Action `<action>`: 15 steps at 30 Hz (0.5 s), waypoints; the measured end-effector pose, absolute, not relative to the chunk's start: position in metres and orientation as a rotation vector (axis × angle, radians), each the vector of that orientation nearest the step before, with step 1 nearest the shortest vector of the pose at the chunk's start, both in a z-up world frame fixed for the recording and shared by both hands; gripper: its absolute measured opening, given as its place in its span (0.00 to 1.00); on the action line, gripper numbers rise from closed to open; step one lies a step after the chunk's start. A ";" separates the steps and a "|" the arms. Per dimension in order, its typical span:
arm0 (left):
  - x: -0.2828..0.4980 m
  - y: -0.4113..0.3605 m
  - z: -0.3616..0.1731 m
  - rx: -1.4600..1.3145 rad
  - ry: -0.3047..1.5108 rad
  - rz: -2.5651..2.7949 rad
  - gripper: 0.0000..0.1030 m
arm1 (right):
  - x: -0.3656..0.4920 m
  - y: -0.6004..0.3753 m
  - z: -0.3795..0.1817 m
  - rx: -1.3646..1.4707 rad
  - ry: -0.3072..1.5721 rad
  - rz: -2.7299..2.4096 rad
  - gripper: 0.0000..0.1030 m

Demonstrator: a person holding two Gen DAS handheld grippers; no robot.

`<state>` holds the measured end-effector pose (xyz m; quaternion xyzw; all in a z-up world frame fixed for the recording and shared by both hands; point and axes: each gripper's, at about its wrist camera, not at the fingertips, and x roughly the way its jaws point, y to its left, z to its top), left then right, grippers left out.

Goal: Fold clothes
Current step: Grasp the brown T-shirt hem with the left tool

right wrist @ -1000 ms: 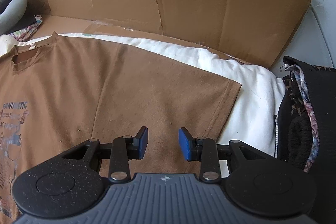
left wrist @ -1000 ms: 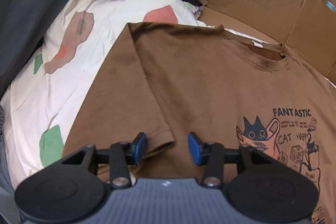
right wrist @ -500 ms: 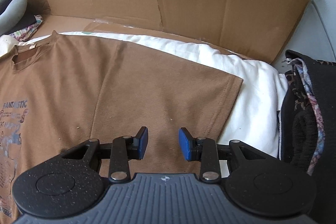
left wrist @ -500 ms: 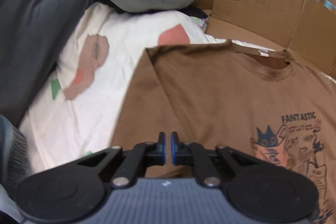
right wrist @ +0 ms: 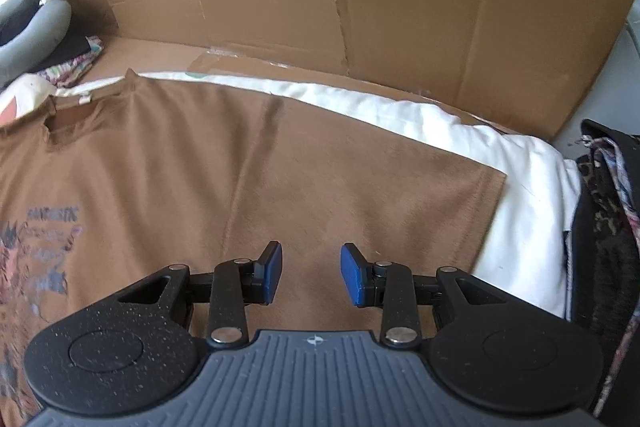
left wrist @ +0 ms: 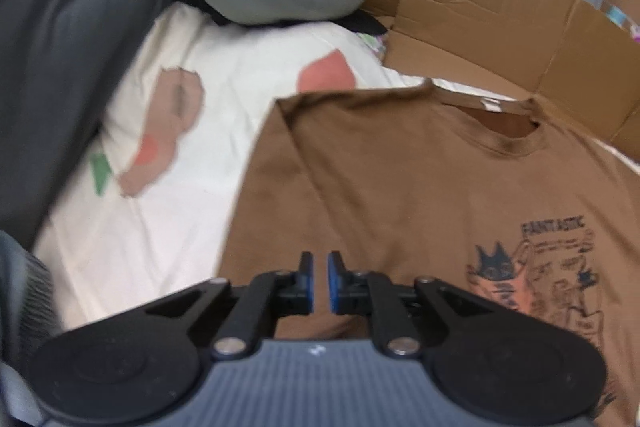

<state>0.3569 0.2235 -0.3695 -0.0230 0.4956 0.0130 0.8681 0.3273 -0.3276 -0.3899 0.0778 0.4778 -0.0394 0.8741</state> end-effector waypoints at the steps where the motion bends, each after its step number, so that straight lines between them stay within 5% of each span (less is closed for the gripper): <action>1: 0.357 0.222 -0.373 -0.054 1.041 0.026 0.23 | 0.329 -0.325 -0.389 0.167 0.994 -0.080 0.38; 8: 0.357 0.212 -0.398 -0.110 1.071 0.016 0.25 | 0.353 -0.292 -0.376 0.122 0.970 0.001 0.38; 10: 0.357 0.214 -0.403 -0.125 1.087 0.028 0.04 | 0.360 -0.279 -0.373 0.103 0.965 0.034 0.38; 15: 0.355 0.231 -0.385 -0.100 1.049 0.045 0.03 | 0.378 -0.244 -0.365 0.047 0.952 0.126 0.38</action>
